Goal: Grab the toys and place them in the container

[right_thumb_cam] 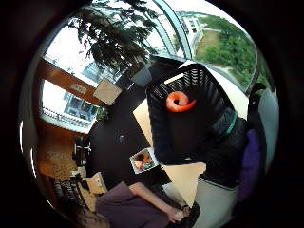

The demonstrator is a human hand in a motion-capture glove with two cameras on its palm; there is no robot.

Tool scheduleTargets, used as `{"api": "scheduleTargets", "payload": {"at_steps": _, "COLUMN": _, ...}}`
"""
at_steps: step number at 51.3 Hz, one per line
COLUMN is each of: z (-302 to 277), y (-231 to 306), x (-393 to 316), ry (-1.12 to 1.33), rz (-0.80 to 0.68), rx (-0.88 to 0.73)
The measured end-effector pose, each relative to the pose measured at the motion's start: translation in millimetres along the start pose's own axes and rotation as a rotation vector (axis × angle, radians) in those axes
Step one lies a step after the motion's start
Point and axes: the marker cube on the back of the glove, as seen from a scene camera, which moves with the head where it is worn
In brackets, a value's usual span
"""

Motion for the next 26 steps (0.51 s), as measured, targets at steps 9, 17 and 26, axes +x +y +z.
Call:
{"api": "scheduleTargets", "payload": {"at_steps": 9, "z": 26.8, "y": -23.3, "x": -69.4, "ry": -0.194, "rz": -0.265, "rx": 0.007}}
{"api": "scheduleTargets", "payload": {"at_steps": 17, "z": 64.4, "y": -39.3, "x": -90.5, "ry": -0.184, "rz": -0.237, "rx": -0.201}}
{"api": "scheduleTargets", "payload": {"at_steps": 26, "z": 94.6, "y": -43.2, "x": -89.4, "ry": -0.193, "rz": -0.281, "rx": -0.383}}
